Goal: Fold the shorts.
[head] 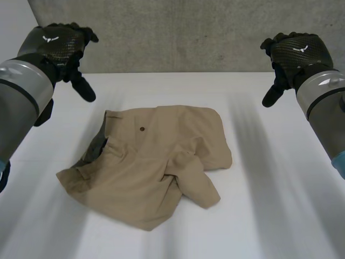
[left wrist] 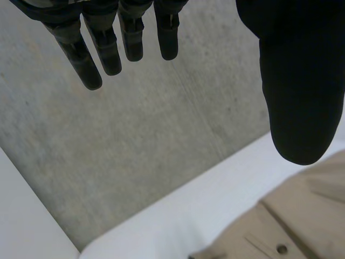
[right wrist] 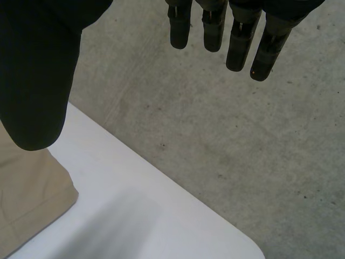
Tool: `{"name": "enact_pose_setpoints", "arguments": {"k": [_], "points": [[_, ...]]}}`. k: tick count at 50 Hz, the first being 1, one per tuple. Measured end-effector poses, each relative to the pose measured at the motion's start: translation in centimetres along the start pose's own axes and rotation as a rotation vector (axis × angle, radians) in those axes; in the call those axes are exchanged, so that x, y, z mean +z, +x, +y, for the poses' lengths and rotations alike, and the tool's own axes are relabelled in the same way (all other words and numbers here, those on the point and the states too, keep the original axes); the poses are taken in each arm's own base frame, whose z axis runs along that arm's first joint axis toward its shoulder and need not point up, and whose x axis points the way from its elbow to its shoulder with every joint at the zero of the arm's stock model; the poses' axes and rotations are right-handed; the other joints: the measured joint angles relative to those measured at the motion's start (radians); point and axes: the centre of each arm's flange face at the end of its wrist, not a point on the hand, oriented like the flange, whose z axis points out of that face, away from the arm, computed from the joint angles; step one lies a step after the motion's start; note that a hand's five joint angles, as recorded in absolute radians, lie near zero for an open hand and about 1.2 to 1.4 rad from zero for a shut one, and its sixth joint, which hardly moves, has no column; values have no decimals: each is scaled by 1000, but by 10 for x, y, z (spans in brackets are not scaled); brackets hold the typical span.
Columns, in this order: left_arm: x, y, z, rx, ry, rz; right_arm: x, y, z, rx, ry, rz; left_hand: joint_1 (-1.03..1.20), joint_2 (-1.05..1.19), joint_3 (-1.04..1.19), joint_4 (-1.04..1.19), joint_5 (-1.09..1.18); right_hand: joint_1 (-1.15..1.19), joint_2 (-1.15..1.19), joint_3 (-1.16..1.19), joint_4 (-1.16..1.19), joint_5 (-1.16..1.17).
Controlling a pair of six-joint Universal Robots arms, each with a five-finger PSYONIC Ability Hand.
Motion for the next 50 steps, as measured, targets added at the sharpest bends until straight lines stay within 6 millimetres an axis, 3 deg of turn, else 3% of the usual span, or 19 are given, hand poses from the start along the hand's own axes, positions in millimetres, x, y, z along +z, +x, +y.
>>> {"name": "enact_pose_setpoints", "arguments": {"k": [10,28,35,40,43,44,50], "points": [[0,-10,2,-46,-45,10,-4,4,-8,11,7,4,0,0,0,0,-1,0,0,0,0,0],[-2,-7,7,-42,-56,18,-6,-3,-4,-10,4,-40,0,0,0,0,-1,0,0,0,0,0],[-2,1,41,145,-165,67,-17,-24,12,-209,-36,-234,-35,-19,-26,-26,-5,0,0,0,0,0],[-7,5,88,349,-322,119,-23,-32,21,-354,-47,-312,38,52,31,41,63,0,0,0,0,0],[-11,3,105,396,-385,127,-23,-32,23,-379,-51,-313,73,84,68,78,97,0,0,0,0,0],[-16,-3,122,420,-448,124,-22,-31,24,-392,-58,-307,98,114,98,105,124,0,0,0,0,0],[-25,-19,152,403,-521,109,-20,-30,28,-391,-73,-295,268,273,256,265,283,0,0,0,0,0]]}}
